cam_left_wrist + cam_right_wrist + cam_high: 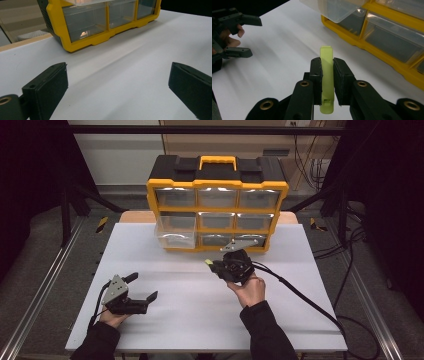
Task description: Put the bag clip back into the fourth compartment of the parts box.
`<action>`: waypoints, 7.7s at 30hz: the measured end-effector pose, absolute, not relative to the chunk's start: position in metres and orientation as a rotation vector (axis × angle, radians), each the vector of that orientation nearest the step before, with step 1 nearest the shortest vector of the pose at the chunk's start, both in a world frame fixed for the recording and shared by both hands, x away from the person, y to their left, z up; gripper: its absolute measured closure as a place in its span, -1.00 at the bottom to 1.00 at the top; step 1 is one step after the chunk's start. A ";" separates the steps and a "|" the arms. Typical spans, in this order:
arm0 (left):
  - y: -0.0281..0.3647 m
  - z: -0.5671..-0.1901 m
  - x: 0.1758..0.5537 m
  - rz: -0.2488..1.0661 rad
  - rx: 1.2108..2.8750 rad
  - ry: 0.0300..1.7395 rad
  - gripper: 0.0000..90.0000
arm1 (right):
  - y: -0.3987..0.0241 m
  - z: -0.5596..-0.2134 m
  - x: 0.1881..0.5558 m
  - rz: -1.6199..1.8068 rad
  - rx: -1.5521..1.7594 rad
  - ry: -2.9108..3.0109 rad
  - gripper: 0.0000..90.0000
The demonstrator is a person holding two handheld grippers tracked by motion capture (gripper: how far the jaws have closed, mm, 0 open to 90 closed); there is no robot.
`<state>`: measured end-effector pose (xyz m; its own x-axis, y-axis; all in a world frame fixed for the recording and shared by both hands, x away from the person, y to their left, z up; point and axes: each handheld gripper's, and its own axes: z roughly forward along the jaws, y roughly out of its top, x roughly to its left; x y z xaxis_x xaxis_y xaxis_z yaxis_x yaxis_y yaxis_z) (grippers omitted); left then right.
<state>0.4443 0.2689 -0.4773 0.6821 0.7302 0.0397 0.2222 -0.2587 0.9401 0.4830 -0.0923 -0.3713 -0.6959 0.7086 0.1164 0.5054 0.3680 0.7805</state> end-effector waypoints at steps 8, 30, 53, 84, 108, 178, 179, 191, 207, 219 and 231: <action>0.269 -0.477 0.444 0.584 1.811 0.756 -0.95 | -0.092 -0.356 0.485 1.243 1.067 2.374 0.74; 0.270 -0.477 0.444 0.585 1.807 0.755 -0.95 | -0.081 -0.327 0.492 1.282 1.007 2.333 0.74; 0.270 -0.477 0.445 0.585 1.806 0.755 -0.95 | -0.066 -0.299 0.503 1.308 0.949 2.285 0.74; 0.270 -0.476 0.444 0.586 1.805 0.751 -0.95 | -0.034 -0.285 0.535 1.316 0.917 2.271 0.74; 0.271 -0.476 0.444 0.588 1.805 0.752 -0.95 | -0.021 -0.286 0.564 1.318 0.932 2.259 0.74; 0.272 -0.475 0.444 0.591 1.804 0.748 -0.95 | 0.000 -0.330 0.596 1.223 1.025 2.326 0.74; 0.272 -0.476 0.444 0.592 1.804 0.748 -0.95 | 0.000 -0.331 0.596 1.219 1.029 2.331 0.74; 0.272 -0.475 0.444 0.593 1.805 0.748 -0.95 | 0.001 -0.336 0.599 1.189 1.043 2.356 0.74; 0.272 -0.475 0.444 0.593 1.805 0.748 -0.94 | -0.002 -0.329 0.596 1.249 1.007 2.297 0.20; 0.272 -0.476 0.444 0.591 1.805 0.748 -0.94 | -0.013 -0.314 0.582 1.370 0.890 2.147 -0.50; 0.272 -0.476 0.444 0.590 1.806 0.749 -0.94 | -0.031 -0.304 0.563 1.455 0.848 2.050 -0.82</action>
